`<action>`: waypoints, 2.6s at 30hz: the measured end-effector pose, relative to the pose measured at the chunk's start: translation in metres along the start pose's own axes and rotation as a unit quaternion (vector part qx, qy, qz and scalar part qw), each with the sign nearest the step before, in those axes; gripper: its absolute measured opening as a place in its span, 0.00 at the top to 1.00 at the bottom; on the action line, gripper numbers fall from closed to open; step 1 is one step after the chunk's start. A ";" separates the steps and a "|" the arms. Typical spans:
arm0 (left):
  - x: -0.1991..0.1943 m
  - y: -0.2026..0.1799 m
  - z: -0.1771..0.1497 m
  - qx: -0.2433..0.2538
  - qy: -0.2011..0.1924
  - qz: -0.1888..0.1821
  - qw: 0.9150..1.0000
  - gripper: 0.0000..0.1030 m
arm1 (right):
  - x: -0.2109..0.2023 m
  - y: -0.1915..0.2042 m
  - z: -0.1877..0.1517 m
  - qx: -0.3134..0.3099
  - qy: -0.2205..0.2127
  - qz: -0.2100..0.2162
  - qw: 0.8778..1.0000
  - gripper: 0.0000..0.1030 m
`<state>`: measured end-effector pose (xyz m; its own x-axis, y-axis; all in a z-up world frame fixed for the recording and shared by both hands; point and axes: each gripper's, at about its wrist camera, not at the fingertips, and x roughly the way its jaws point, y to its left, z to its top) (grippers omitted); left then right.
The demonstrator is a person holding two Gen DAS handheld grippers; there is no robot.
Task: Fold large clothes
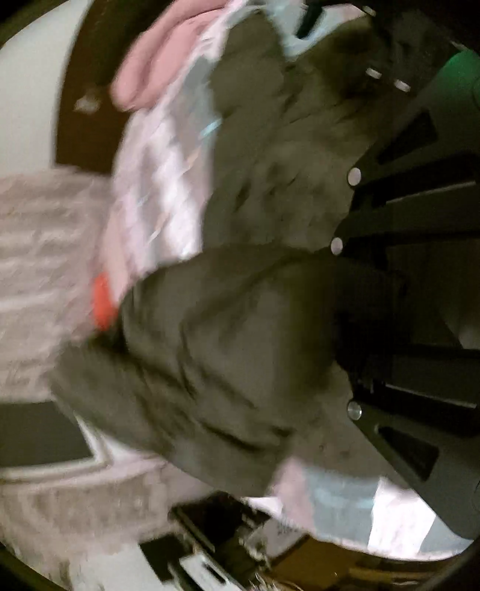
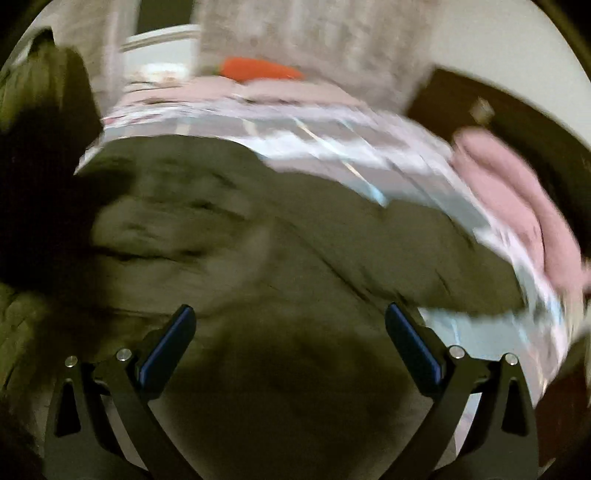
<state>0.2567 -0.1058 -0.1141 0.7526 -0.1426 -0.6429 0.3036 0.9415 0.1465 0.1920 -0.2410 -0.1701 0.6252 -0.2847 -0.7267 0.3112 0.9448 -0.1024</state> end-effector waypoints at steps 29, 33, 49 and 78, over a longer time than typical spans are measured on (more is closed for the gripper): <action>0.009 0.202 -0.039 -0.213 -0.035 0.117 0.970 0.02 | 0.037 -0.073 -0.036 0.111 0.059 -0.032 0.992 0.01; 0.088 0.229 -0.079 -0.219 0.061 0.116 0.967 0.04 | 0.019 -0.054 -0.028 0.122 0.027 -0.036 0.992 0.01; 0.135 0.223 -0.116 -0.246 0.080 0.078 0.963 0.02 | 0.020 0.241 0.038 -0.116 -0.061 0.112 0.985 0.01; 0.135 0.206 -0.109 -0.200 0.083 0.123 0.969 0.02 | 0.045 0.106 0.031 -0.073 -0.027 0.057 0.995 0.02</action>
<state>0.3571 0.1021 -0.2530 0.6594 0.1198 -0.7422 -0.1475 0.9887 0.0286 0.2751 -0.1583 -0.1927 0.6899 -0.1789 -0.7015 0.1306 0.9838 -0.1224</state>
